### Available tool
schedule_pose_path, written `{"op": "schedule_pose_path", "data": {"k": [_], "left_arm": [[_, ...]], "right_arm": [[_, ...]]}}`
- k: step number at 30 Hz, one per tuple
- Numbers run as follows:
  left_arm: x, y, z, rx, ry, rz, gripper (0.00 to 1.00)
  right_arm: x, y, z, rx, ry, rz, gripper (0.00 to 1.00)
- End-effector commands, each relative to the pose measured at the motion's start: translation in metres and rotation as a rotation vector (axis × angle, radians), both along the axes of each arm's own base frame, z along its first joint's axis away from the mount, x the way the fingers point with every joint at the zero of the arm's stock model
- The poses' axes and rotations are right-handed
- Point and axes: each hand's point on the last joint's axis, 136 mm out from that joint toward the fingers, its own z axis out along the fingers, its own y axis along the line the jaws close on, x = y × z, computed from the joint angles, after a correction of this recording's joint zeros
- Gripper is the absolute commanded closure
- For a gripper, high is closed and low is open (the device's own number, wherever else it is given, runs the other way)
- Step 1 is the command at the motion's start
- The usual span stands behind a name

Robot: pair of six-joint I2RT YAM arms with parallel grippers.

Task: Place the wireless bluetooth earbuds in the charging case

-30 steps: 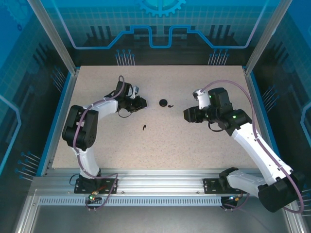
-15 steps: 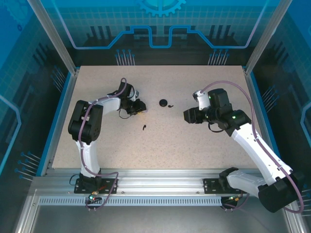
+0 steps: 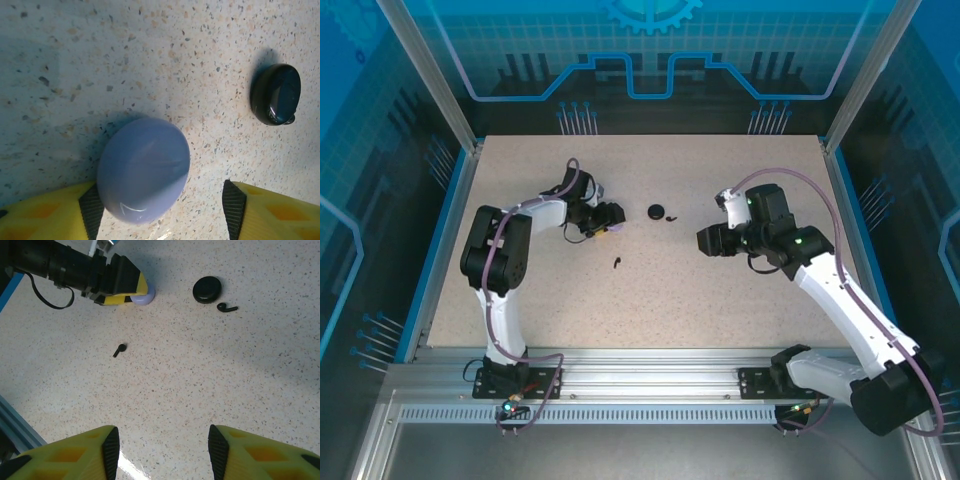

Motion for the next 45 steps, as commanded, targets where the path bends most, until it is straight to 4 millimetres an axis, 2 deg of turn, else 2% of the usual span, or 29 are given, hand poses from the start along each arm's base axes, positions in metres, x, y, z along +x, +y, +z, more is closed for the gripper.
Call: {"op": "schedule_pose_path", "data": {"k": [1, 4, 8, 14, 20, 25, 31, 36, 45], "left_arm": [[-0.006, 0.022, 0.007, 0.097, -0.009, 0.019, 0.29], [-0.005, 0.024, 0.022, 0.115, -0.042, 0.013, 0.27], [0.0, 0.015, 0.044, 0.073, -0.084, -0.035, 0.29], [0.005, -0.017, 0.069, -0.073, -0.136, -0.137, 0.31], [0.016, -0.047, 0.077, -0.131, -0.137, -0.189, 0.32], [0.035, -0.054, 0.068, -0.153, -0.113, -0.166, 0.37], [0.049, -0.065, 0.05, -0.209, -0.074, -0.156, 0.42], [0.054, -0.073, 0.035, -0.244, -0.045, -0.158, 0.46], [0.057, -0.088, 0.024, -0.27, -0.015, -0.178, 0.5]], "right_arm": [[-0.002, 0.004, -0.012, -0.02, 0.036, 0.026, 0.47], [0.005, 0.006, -0.017, -0.032, 0.049, 0.026, 0.47], [0.022, 0.014, -0.026, -0.027, 0.081, 0.039, 0.47], [0.054, 0.034, -0.045, 0.002, 0.159, 0.074, 0.49], [0.099, 0.056, -0.069, 0.026, 0.26, 0.07, 0.57], [0.133, 0.066, -0.097, 0.014, 0.353, 0.021, 0.61], [0.163, 0.073, -0.124, 0.031, 0.435, -0.028, 0.66], [0.176, 0.079, -0.137, 0.031, 0.473, -0.035, 0.69], [0.194, 0.081, -0.154, 0.015, 0.514, -0.055, 0.7]]}}
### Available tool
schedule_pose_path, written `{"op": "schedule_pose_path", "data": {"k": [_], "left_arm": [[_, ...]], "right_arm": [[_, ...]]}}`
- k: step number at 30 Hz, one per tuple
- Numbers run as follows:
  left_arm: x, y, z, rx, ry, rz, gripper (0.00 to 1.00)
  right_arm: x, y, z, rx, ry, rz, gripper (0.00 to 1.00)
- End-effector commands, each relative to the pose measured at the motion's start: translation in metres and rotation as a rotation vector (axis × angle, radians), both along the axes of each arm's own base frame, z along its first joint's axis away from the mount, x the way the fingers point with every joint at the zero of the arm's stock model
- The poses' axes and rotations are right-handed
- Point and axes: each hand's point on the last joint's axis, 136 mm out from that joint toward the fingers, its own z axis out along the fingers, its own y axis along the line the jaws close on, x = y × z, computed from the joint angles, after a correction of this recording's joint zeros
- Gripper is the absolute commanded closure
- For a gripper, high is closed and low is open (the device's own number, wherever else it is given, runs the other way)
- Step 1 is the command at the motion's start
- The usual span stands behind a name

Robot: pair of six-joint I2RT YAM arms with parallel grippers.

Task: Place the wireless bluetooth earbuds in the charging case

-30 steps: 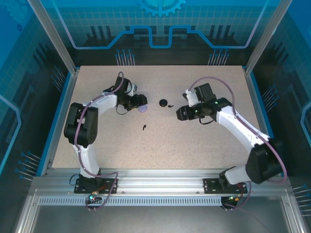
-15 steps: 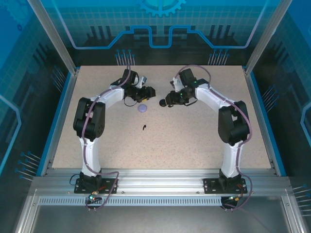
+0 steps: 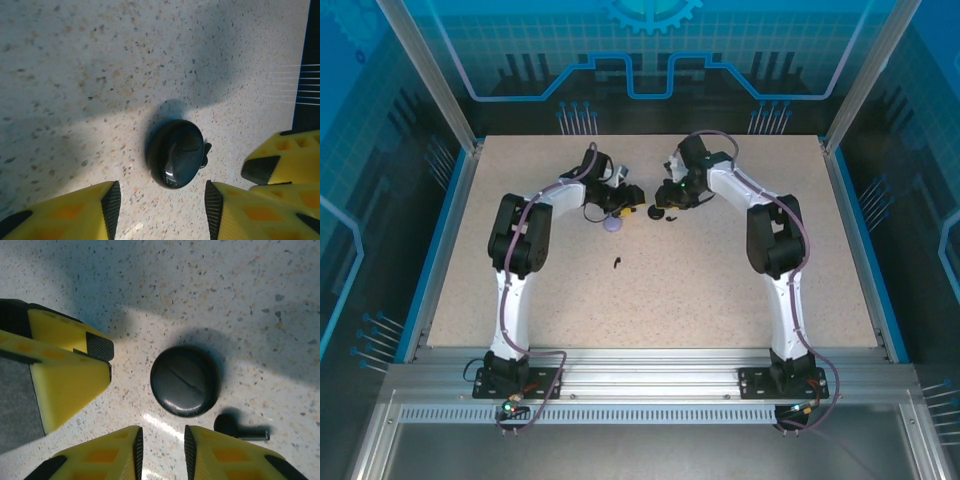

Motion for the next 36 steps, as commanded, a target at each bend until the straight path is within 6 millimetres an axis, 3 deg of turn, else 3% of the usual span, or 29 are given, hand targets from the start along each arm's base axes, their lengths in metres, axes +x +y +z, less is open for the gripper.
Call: {"op": "schedule_pose_path", "data": {"k": [1, 2, 11, 24, 36], "left_arm": [[0.0, -0.016, 0.003, -0.044, 0.018, -0.028, 0.51], [0.0, -0.018, 0.003, -0.046, 0.021, -0.03, 0.52], [-0.006, -0.023, -0.008, -0.035, 0.059, -0.042, 0.56], [-0.011, -0.029, -0.017, -0.032, 0.087, -0.058, 0.57], [-0.012, -0.039, -0.013, -0.061, 0.09, -0.077, 0.62]], "right_arm": [[0.0, -0.005, -0.001, 0.004, 0.053, -0.017, 0.7], [0.0, -0.005, -0.014, -0.004, 0.08, -0.019, 0.7], [0.005, -0.008, -0.03, -0.004, 0.121, -0.033, 0.7], [0.009, -0.006, -0.039, 0.025, 0.143, -0.041, 0.74], [0.007, -0.003, -0.047, 0.049, 0.17, -0.041, 0.78]]}}
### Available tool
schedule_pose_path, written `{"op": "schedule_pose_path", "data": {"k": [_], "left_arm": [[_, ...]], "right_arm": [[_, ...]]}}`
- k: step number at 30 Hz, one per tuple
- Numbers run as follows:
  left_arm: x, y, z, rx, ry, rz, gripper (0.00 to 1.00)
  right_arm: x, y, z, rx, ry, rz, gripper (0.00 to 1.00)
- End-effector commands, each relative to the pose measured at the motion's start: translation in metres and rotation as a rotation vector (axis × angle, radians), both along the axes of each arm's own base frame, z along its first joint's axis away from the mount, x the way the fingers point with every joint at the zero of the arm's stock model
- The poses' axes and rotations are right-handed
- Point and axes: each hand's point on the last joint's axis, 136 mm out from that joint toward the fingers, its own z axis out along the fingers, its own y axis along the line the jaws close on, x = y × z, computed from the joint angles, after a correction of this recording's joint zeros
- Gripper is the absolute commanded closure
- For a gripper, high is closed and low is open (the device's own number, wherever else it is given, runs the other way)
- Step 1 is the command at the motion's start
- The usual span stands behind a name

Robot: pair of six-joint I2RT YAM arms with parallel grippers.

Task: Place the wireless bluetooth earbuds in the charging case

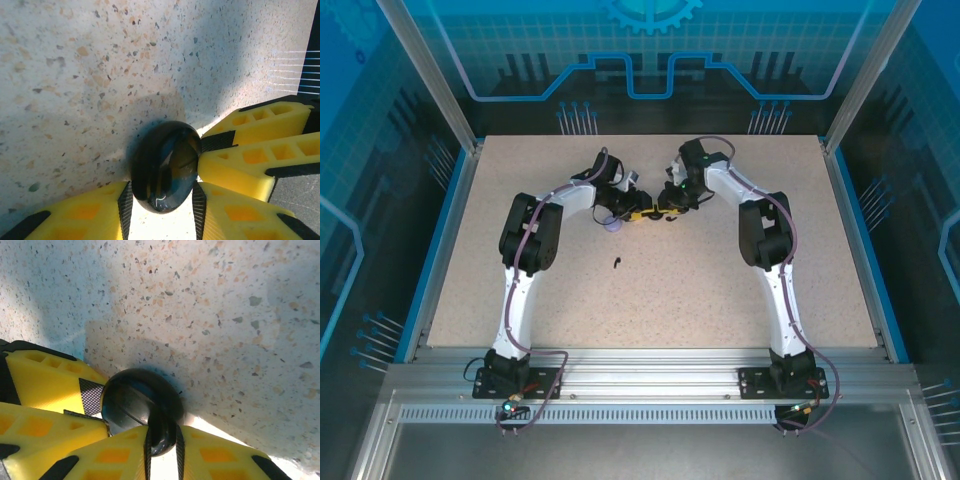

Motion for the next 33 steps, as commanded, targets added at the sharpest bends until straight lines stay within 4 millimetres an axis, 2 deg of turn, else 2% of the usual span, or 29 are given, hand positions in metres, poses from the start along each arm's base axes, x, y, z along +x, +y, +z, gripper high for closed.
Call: {"op": "schedule_pose_path", "data": {"k": [1, 9, 25, 29, 33], "left_arm": [[-0.006, -0.015, 0.003, -0.045, 0.028, -0.036, 0.63], [-0.003, -0.019, 0.004, -0.082, 0.036, -0.027, 0.65], [0.001, -0.024, 0.007, -0.115, 0.042, -0.017, 0.66], [0.0, -0.025, 0.004, -0.11, 0.049, -0.018, 0.7], [0.0, -0.024, 0.003, -0.105, 0.05, -0.015, 0.79]], "right_arm": [[-0.002, 0.002, -0.011, 0.029, 0.048, -0.007, 0.78], [-0.004, 0.004, -0.016, 0.042, 0.066, -0.006, 0.79], [-0.003, 0.007, -0.015, 0.065, 0.068, -0.005, 0.79], [-0.003, 0.008, -0.013, 0.072, 0.067, -0.003, 0.79], [-0.003, 0.008, -0.007, 0.079, 0.055, 0.004, 0.79]]}}
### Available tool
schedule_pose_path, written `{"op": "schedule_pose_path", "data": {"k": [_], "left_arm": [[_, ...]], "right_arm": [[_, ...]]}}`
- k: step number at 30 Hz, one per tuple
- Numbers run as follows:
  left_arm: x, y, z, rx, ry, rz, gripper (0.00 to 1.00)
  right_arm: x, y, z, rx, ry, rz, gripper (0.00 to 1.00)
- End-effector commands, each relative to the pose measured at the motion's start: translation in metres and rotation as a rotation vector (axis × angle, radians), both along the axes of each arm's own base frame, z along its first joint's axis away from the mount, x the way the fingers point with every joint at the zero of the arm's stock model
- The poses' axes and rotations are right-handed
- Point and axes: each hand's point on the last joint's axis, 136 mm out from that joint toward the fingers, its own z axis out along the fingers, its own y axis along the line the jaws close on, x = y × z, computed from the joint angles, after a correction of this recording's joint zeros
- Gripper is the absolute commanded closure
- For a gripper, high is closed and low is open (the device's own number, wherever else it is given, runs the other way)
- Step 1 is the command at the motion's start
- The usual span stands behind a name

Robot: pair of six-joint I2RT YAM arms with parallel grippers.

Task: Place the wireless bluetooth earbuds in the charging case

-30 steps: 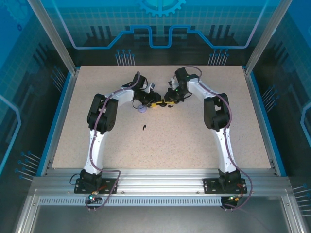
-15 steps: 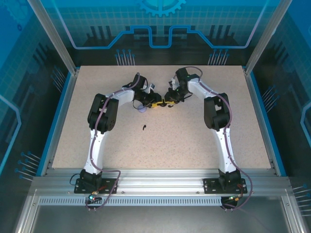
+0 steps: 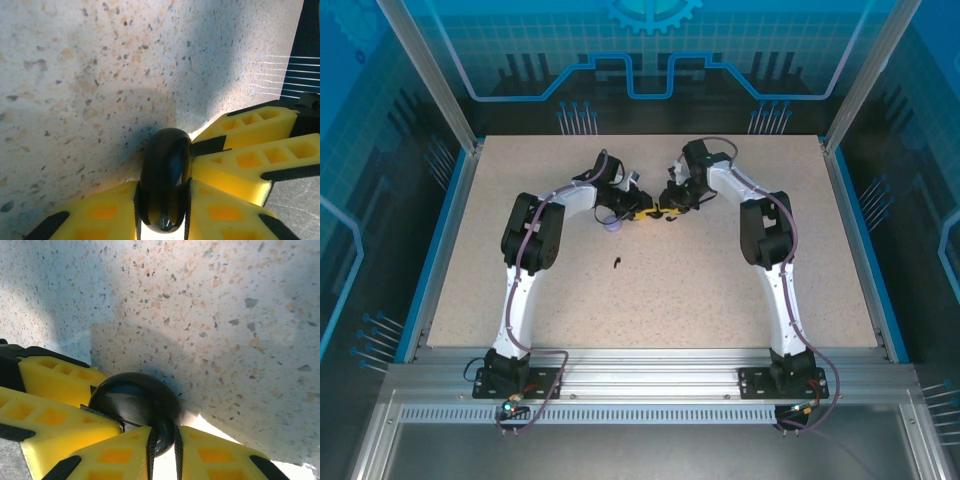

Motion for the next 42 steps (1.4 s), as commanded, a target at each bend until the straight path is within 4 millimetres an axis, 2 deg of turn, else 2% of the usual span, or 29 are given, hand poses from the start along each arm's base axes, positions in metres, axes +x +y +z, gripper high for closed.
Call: {"op": "schedule_pose_path", "data": {"k": [1, 4, 8, 9, 11, 16, 18, 21, 26, 32, 38, 42], "left_arm": [[-0.003, -0.016, 0.003, -0.039, 0.006, -0.034, 0.81], [-0.002, -0.016, 0.01, -0.039, -0.016, -0.035, 0.85], [-0.001, -0.012, 0.021, -0.022, -0.058, -0.035, 0.85], [-0.001, -0.011, 0.026, -0.018, -0.073, -0.033, 0.85], [-0.001, -0.01, 0.034, -0.02, -0.098, -0.035, 0.85], [-0.006, -0.01, 0.063, -0.05, -0.176, -0.045, 0.86], [-0.01, -0.008, 0.083, -0.066, -0.227, -0.053, 0.86], [-0.019, -0.007, 0.114, -0.097, -0.312, -0.066, 0.86], [-0.045, -0.001, 0.17, -0.153, -0.473, -0.079, 0.86], [-0.081, 0.0, 0.22, -0.193, -0.651, -0.116, 0.86], [-0.12, -0.011, 0.257, -0.223, -0.804, -0.187, 0.86], [-0.137, -0.016, 0.276, -0.252, -0.859, -0.217, 0.87]], "right_arm": [[-0.004, 0.009, -0.003, 0.034, 0.019, 0.02, 0.79], [-0.002, 0.007, 0.011, 0.046, -0.02, 0.022, 0.78], [0.0, 0.0, 0.039, 0.062, -0.088, 0.013, 0.75], [0.001, -0.003, 0.053, 0.07, -0.118, 0.007, 0.74], [0.0, -0.009, 0.067, 0.084, -0.148, 0.001, 0.74], [-0.011, -0.024, 0.104, 0.13, -0.239, 0.005, 0.7], [-0.018, -0.034, 0.121, 0.157, -0.282, 0.002, 0.69], [-0.031, -0.048, 0.144, 0.213, -0.341, -0.004, 0.67], [-0.064, -0.063, 0.187, 0.325, -0.456, 0.026, 0.62], [-0.115, -0.052, 0.236, 0.485, -0.571, 0.161, 0.56], [-0.152, -0.036, 0.269, 0.562, -0.634, 0.273, 0.49], [-0.168, -0.025, 0.279, 0.583, -0.652, 0.334, 0.45]]}}
